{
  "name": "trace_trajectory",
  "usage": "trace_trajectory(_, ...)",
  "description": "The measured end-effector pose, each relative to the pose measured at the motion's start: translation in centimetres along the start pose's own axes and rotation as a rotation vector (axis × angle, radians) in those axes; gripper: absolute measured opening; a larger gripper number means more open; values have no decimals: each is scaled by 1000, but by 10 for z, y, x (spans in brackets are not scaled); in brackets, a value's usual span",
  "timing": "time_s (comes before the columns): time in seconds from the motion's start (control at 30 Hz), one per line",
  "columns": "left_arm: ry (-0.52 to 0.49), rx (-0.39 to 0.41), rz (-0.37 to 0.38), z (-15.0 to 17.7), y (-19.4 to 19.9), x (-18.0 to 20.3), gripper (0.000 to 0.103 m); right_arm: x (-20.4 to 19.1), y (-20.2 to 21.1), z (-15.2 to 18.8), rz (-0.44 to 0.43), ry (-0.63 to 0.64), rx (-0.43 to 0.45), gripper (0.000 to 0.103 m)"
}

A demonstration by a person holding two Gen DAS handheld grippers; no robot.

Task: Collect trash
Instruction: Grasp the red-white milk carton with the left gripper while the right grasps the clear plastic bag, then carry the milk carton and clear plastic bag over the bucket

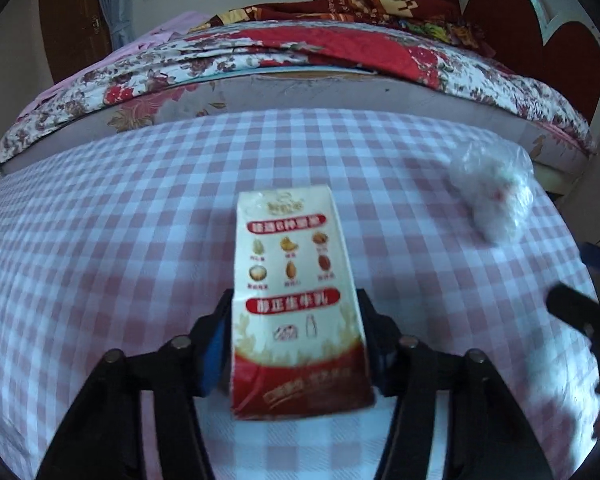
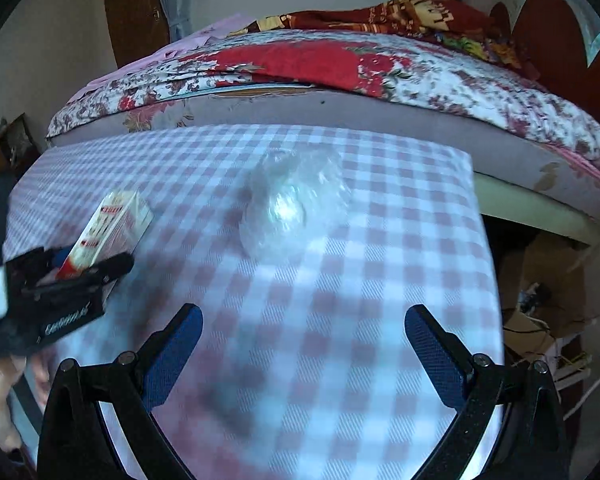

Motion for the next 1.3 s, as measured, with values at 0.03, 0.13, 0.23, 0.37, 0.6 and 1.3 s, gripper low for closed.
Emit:
trace_trajectory(0.03, 6, 2, 8, -1, -1, -3, 52, -1, -7, -3, 1, -12, -5, 102)
trace_trajectory(0.13, 12, 10, 20, -1, -1, -10, 52, 0, -24, -10, 1, -55, -13, 102)
trace_trajectory(0.23, 34, 17, 29, -4, -1, -17, 51, 2, -35, -16, 5, -75, -6, 102)
trace_trajectory(0.37, 46, 18, 34, -4, -1, -18, 51, 1, -42, -19, 1, -79, -1, 102)
trace_trajectory(0.6, 53, 30, 52, -4, 3, -11, 51, 4, -44, -16, -27, -109, -26, 34)
trace_trajectory(1.3, -16, 93, 89, 14, 80, 24, 51, -1, 86, 11, -72, -46, 149, 33)
Point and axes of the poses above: each gripper's, at about its wrist camera, not at the fingertips, and y roughly against the way its jaws point, x to its right, z to its underside, the point moved 6 cm from there along -y, roughly the way its jaws point, and after that the axes turned 14 degrees about x, right-handed, at the moved point
